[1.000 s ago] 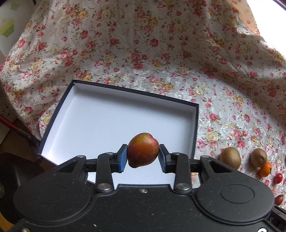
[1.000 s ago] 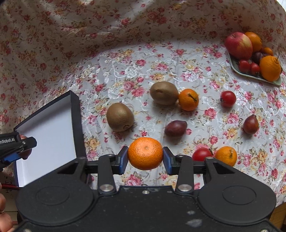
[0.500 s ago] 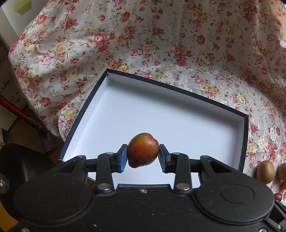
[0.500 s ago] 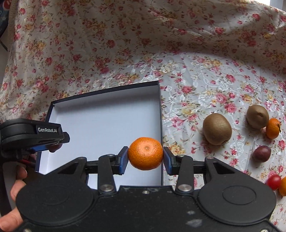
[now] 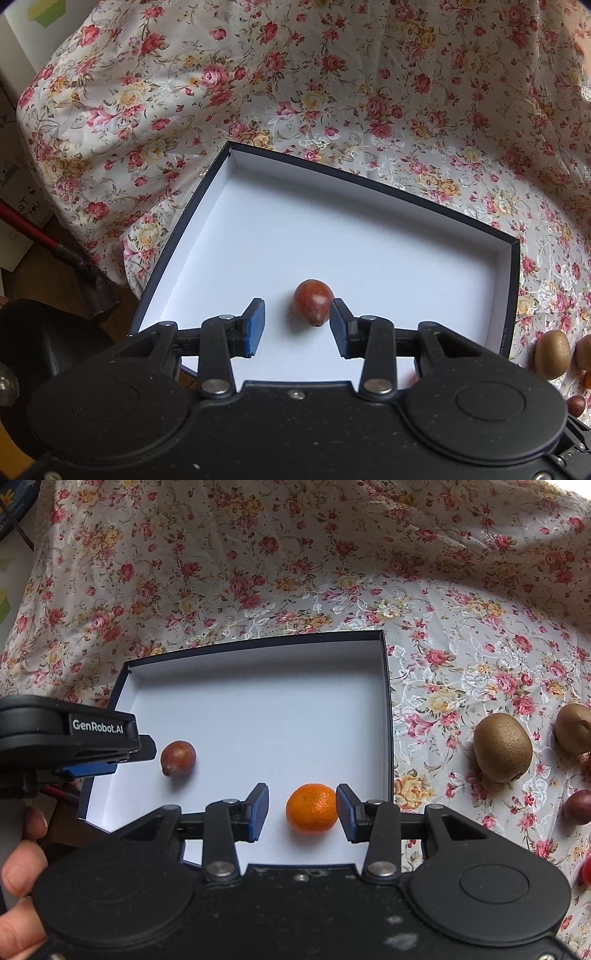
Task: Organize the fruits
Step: 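Open both grippers to drop the plum and mandarin into the box, then move the left tool toward a brown kiwi while the right tool approaches a red pear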
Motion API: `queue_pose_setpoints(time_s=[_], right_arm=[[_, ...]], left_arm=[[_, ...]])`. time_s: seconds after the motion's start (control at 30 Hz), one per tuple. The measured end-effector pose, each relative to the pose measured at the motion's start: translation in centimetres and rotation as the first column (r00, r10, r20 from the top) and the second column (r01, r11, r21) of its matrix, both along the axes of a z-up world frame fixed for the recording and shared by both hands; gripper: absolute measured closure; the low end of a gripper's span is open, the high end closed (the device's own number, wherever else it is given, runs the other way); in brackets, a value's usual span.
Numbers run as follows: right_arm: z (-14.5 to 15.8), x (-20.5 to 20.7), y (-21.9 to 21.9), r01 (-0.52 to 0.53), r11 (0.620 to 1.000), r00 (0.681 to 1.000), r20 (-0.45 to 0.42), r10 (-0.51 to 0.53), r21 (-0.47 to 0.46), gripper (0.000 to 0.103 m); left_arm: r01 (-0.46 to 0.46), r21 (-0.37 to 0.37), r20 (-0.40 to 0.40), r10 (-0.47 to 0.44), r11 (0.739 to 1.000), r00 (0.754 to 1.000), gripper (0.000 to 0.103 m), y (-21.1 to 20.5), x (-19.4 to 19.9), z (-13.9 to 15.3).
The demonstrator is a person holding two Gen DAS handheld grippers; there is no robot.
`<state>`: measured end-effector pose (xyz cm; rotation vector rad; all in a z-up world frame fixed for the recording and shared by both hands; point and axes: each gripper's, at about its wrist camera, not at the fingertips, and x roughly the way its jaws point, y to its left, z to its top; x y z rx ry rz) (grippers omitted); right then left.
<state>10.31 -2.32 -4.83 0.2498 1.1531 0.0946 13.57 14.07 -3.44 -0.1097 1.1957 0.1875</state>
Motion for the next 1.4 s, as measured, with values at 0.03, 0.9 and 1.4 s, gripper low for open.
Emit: queue_pose_setpoints(time_s=[0.03, 0.9, 1.4], right_arm=[[0.0, 0.0, -0.1, 0.002, 1.000, 1.000, -0.003, -0.002, -0.002, 0.059], [1.9, -3.3, -9.4, 0.163, 0.986, 0.984, -0.068, -0.166, -0.040, 0.059], [2.6, -6.4, -21.0, 0.433, 0.901, 0.891, -0.137, -0.433, -0.032, 0.059]], left_arm=[[0.004, 0.000, -0.003, -0.004, 1.000, 1.000, 0.054, -0.1, 0.0, 0.0], [0.266, -0.022, -0.020, -0.266, 0.964, 0.964, 0.054, -12.6, -1.6, 0.9], [0.384, -0.036, -0.049, -0.385, 0.923, 0.922, 0.054, -19.7, -3.3, 0.2]])
